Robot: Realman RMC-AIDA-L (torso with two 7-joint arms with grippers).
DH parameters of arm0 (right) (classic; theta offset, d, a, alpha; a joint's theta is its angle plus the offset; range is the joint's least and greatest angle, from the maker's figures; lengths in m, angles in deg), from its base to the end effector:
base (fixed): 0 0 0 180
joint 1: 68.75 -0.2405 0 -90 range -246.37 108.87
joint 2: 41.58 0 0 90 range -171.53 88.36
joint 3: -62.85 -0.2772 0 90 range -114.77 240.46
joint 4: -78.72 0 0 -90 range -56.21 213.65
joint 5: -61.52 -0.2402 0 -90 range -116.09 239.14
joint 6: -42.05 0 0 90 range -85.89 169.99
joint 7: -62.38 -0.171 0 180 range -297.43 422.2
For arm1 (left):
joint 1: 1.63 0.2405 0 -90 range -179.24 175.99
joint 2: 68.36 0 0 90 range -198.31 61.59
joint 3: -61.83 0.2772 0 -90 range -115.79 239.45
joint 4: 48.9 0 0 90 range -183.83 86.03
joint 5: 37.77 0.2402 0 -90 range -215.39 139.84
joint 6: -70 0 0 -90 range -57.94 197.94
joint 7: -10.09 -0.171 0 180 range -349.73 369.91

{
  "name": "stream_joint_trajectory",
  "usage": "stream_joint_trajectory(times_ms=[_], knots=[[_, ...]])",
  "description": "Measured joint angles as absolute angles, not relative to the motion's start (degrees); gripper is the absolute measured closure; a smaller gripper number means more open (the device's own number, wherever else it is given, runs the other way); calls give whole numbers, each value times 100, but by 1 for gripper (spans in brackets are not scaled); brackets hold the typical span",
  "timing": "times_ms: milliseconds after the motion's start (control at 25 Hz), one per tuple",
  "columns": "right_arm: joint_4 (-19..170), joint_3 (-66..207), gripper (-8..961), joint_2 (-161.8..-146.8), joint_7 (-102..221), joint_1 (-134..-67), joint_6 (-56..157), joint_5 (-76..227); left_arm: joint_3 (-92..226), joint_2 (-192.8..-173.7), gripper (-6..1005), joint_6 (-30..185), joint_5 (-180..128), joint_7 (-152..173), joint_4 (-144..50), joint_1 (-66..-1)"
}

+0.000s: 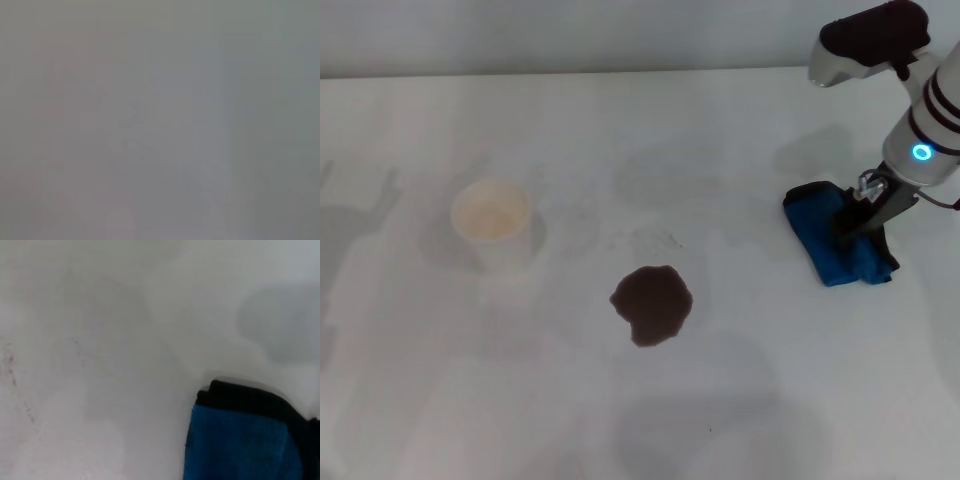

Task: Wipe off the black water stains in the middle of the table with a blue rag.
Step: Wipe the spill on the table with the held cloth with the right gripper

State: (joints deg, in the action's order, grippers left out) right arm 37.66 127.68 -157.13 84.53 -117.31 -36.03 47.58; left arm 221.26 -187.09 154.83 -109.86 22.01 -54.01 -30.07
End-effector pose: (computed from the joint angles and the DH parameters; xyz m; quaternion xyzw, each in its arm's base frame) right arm 0.2974 0.4428 -0.0251 -0.7818 0.5143 -0.2628 0.2350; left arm -0.3489 0.3733 0.0084 -0.7040 -0.0919 -0.3357 0.6191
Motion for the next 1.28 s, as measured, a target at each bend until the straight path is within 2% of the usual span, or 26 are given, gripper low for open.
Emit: stream_joint_trajectory(times_ms=[480,1280], knots=[[3753,14404,869,-15774,8366,-11903,-3530,3450,22151,-18719,112,15464,-10956,2197,-5365,-3039],[3078,17668,869,-15778,7615,-12379,-3139,1318,22162,-18730,113,15512,-10952,2195,-5151,-3046]])
